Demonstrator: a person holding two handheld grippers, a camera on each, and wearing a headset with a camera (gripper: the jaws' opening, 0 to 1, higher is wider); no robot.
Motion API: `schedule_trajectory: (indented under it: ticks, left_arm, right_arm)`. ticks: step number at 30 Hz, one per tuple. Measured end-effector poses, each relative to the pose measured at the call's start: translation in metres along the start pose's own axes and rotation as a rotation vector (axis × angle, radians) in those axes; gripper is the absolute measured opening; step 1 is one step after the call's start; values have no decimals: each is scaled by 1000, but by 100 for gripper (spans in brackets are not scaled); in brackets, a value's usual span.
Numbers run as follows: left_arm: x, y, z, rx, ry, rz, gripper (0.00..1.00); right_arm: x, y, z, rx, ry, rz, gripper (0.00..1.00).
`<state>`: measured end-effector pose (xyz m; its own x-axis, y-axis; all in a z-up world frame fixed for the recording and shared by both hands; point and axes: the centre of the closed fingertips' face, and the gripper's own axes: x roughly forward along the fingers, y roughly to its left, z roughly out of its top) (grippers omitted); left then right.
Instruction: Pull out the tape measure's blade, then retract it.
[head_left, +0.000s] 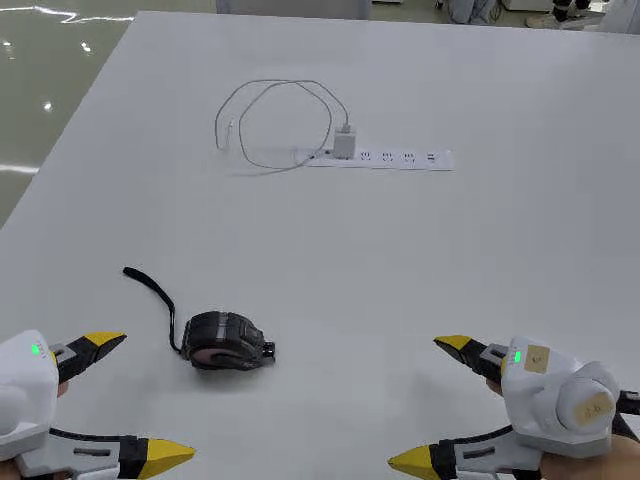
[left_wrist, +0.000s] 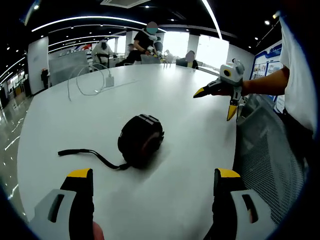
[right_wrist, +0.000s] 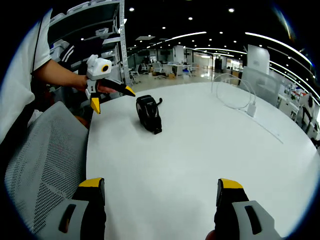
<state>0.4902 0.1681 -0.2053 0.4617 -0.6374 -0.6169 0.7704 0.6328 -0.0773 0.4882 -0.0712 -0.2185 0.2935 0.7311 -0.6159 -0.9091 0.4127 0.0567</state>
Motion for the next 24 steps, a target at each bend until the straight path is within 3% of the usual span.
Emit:
schedule_trajectory:
  ticks: [24]
  left_arm:
    - [22,15,10,121,76,-53,97]
  right_arm:
    - [28,-5,14,-52,20,64,91]
